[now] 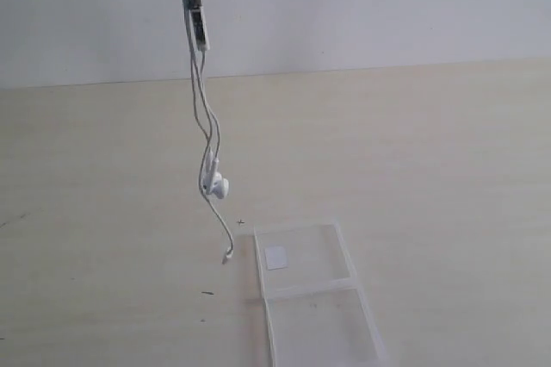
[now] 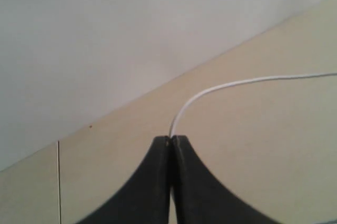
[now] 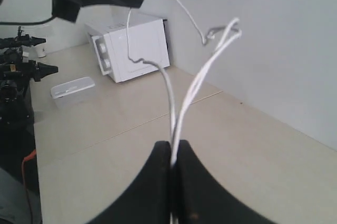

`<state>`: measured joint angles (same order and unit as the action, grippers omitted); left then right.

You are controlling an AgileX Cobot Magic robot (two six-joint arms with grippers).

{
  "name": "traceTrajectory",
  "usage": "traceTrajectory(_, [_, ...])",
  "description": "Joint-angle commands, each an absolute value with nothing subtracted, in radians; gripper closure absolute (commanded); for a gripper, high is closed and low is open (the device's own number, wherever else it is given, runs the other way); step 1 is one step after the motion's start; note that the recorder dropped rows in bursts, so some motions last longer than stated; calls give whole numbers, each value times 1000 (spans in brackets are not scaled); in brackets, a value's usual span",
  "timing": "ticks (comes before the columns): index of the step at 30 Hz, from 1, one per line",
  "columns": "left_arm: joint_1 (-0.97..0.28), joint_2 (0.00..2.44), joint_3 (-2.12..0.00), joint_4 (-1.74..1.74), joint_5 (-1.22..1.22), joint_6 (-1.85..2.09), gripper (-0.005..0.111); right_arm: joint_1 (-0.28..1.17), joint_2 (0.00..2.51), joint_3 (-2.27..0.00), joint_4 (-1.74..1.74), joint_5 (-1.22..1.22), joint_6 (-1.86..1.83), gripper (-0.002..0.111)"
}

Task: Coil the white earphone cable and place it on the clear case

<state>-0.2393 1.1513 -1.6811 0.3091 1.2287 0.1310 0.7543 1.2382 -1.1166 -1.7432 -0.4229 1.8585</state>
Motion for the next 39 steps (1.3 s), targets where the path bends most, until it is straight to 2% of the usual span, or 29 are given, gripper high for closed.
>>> traceTrajectory(1, [-242,1146,-1526,312,1221,117,107,754,1226,-1124,-1744,-366,1862,108])
traceTrajectory(7, [-242,1146,-1230,248,1177,124,107,754,1224,-1124,-1744,-317,1858,108])
traceTrajectory(11, [-242,1146,-1156,248,1119,124,107,754,1224,-1124,-1744,-315,1858,108])
traceTrajectory(18, [-242,1146,-1076,248,1031,119,107,754,1224,-1124,-1744,-309,1858,108])
traceTrajectory(30, [-242,1146,-1070,173,1014,107,105,754,1224,-1124,-1744,-300,1858,108])
traceTrajectory(32, [-242,1146,-1070,171,1014,97,99,754,1224,-1124,-1744,-300,1858,108])
traceTrajectory(34, [-242,1146,-1070,169,1021,97,86,754,1224,-1124,-1744,-302,1858,108])
traceTrajectory(39, [-242,1146,-1070,154,1057,108,36,754,1224,-1124,-1744,-304,1858,108])
